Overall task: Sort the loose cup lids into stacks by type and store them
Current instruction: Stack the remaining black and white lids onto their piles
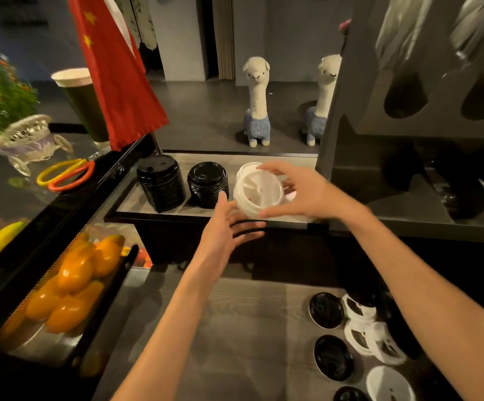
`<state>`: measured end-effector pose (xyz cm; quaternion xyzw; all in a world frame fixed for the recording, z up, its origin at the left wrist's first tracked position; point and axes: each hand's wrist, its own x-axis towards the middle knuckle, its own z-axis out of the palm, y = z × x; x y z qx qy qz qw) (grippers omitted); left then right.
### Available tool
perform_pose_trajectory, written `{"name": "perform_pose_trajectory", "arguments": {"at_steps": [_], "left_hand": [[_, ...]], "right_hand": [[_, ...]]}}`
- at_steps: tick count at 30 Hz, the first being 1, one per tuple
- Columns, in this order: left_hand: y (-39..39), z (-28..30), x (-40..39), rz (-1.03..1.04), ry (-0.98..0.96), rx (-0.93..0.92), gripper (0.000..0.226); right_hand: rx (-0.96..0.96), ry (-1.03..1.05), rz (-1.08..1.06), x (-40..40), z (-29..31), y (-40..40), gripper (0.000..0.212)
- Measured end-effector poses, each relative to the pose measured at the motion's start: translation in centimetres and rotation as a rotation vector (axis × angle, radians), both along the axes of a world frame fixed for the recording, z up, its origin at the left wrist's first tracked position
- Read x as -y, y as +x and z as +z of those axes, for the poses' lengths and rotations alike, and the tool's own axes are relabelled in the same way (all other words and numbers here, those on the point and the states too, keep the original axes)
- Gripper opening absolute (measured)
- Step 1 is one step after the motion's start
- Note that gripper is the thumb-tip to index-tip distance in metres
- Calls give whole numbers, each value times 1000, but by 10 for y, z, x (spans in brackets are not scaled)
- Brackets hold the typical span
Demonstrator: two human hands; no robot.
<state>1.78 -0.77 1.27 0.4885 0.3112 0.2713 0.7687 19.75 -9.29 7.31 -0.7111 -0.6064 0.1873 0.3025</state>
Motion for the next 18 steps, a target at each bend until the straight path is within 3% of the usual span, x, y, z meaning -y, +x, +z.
{"name": "perform_pose_trajectory", "arguments": {"at_steps": [4, 7, 18], "left_hand": [[11, 5, -21, 99, 264, -177, 36], [15, -1, -21, 136, 387, -259, 39], [35, -9, -19, 76, 519, -233, 55]], "right_hand": [[184, -68, 47, -46, 46, 30, 76], [243, -266, 128, -79, 54, 53, 77], [297, -612, 338, -135, 57, 82, 84]]}}
